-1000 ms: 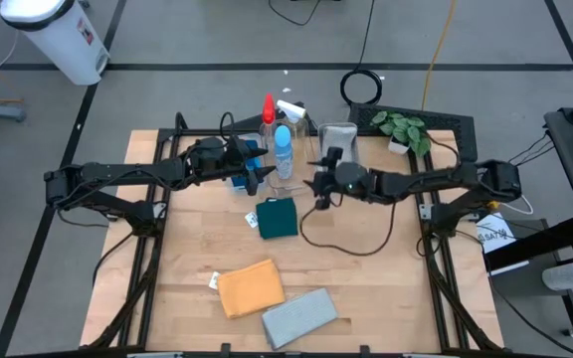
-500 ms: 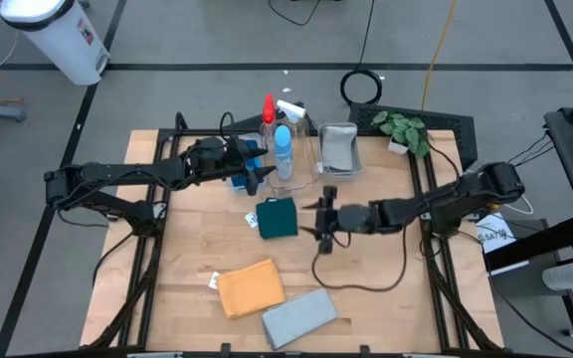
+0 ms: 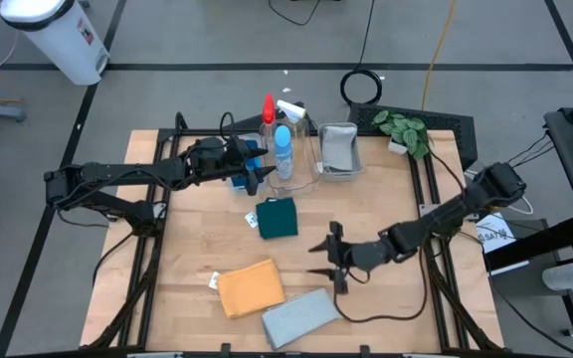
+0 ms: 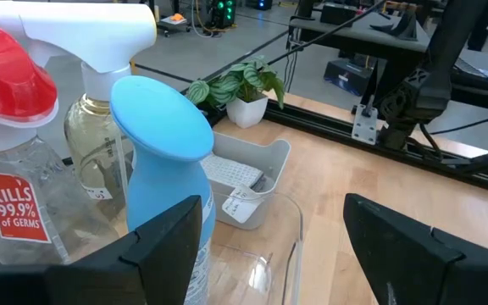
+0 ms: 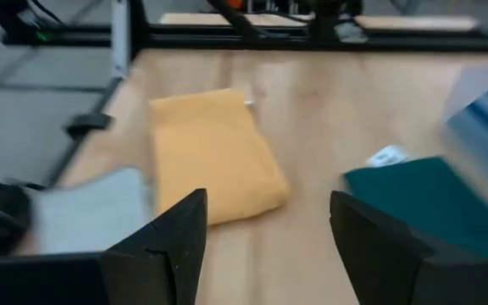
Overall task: Pick & Place Kitchen Items
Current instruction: Put the gray microfiber cloth into the gray bin
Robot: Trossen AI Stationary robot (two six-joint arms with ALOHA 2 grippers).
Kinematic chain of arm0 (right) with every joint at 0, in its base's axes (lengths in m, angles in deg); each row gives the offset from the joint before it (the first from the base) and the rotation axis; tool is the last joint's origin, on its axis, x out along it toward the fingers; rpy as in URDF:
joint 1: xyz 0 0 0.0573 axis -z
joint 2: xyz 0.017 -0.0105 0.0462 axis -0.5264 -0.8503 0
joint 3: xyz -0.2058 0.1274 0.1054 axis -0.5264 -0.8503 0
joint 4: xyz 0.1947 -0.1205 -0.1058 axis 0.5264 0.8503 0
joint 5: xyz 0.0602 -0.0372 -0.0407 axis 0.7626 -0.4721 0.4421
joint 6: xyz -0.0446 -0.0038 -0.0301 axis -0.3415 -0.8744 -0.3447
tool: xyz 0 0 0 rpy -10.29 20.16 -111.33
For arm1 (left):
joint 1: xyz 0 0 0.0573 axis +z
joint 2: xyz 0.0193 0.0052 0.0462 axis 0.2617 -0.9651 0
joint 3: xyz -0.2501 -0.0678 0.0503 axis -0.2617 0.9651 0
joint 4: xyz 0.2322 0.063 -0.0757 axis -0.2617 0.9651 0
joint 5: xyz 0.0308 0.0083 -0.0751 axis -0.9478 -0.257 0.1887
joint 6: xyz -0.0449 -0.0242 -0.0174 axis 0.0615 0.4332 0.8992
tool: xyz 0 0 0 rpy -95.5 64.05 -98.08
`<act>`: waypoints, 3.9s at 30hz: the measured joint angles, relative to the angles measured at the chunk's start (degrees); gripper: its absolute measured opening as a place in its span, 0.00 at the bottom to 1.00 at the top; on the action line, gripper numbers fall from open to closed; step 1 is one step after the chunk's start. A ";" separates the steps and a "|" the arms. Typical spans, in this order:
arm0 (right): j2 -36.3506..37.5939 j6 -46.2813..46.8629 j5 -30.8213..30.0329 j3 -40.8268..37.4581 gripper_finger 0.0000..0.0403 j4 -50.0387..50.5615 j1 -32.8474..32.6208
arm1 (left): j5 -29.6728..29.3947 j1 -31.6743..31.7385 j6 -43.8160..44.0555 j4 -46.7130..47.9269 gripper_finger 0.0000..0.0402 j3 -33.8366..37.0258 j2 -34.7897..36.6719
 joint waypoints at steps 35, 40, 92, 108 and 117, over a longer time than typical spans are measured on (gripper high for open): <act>-18.99 2.61 17.22 12.11 0.03 -2.64 -6.62 | 0.00 0.02 0.00 0.00 0.72 0.00 0.00; -24.87 8.15 20.33 13.55 0.01 3.97 -6.46 | 0.00 0.01 0.00 0.00 0.71 0.00 0.00; -1.95 51.93 29.87 -9.25 0.75 14.95 5.55 | 0.04 0.00 0.00 0.00 0.71 0.00 0.00; -9.72 54.65 29.89 -13.68 0.64 -2.14 3.13 | 0.04 0.01 0.00 0.00 0.72 0.00 0.00; -14.00 53.26 29.98 -13.67 0.55 -2.63 3.40 | 0.02 0.02 0.00 0.00 0.71 0.00 0.00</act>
